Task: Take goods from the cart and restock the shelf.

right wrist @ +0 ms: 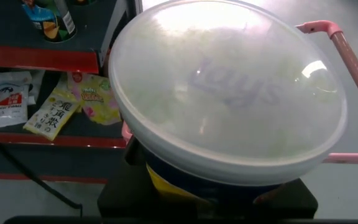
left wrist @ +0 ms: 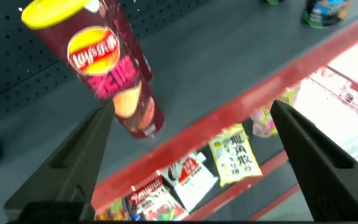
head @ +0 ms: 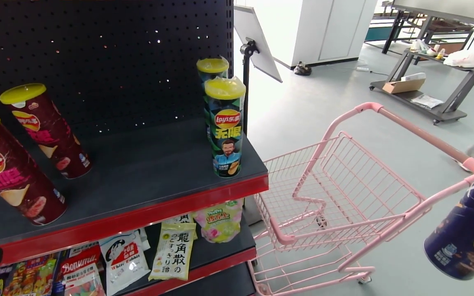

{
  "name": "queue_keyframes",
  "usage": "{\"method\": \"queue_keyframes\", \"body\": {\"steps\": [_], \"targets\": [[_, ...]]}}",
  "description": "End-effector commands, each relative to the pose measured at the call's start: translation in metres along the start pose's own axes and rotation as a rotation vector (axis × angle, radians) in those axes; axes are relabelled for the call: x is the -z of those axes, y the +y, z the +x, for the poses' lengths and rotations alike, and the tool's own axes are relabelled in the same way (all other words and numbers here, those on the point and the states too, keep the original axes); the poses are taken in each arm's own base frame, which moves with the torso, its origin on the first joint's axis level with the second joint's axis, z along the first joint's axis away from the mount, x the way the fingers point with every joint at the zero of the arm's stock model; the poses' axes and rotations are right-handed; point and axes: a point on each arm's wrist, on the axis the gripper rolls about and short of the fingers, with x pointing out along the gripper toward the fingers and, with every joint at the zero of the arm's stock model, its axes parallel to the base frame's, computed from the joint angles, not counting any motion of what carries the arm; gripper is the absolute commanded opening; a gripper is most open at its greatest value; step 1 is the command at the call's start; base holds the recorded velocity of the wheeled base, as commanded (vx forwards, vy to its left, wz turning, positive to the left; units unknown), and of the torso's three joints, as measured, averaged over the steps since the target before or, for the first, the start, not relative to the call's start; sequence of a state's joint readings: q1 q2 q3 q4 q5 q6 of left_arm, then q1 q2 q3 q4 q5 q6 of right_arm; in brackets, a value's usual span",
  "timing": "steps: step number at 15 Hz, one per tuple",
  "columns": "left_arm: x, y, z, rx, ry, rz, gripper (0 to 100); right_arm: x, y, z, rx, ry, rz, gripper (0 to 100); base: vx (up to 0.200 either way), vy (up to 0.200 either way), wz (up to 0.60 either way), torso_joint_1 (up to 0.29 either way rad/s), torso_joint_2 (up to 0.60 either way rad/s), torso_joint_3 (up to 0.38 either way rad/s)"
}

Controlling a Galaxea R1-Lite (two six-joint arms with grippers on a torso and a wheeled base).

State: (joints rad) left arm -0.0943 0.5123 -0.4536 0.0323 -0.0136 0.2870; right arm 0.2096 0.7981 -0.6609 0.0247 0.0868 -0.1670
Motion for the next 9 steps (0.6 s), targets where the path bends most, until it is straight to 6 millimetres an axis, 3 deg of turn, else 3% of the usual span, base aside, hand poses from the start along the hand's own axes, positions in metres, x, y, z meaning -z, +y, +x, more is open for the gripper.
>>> {"method": "queue_keyframes", "body": {"steps": [1,4,9], "targets": [[0.0,0.0,0.0,-0.001,0.0,0.0,100,-0.001,0.0,0.001,-0.001,-0.001,0.0,0,-0.2,0.0,0.0,0.002,0.0,0.002],[0.0,0.0,0.0,0.002,-0.001,0.009,100,-0.008,-0.001,0.009,-0.016,0.003,-0.016,0,-0.2,0.0,0.0,-0.002,0.0,0.002],[0.0,0.0,-0.001,0.001,-0.006,0.029,100,-0.015,0.001,0.032,-0.074,0.045,-0.045,0,0.0,0.0,0.0,0.0,0.0,0.0]]}}
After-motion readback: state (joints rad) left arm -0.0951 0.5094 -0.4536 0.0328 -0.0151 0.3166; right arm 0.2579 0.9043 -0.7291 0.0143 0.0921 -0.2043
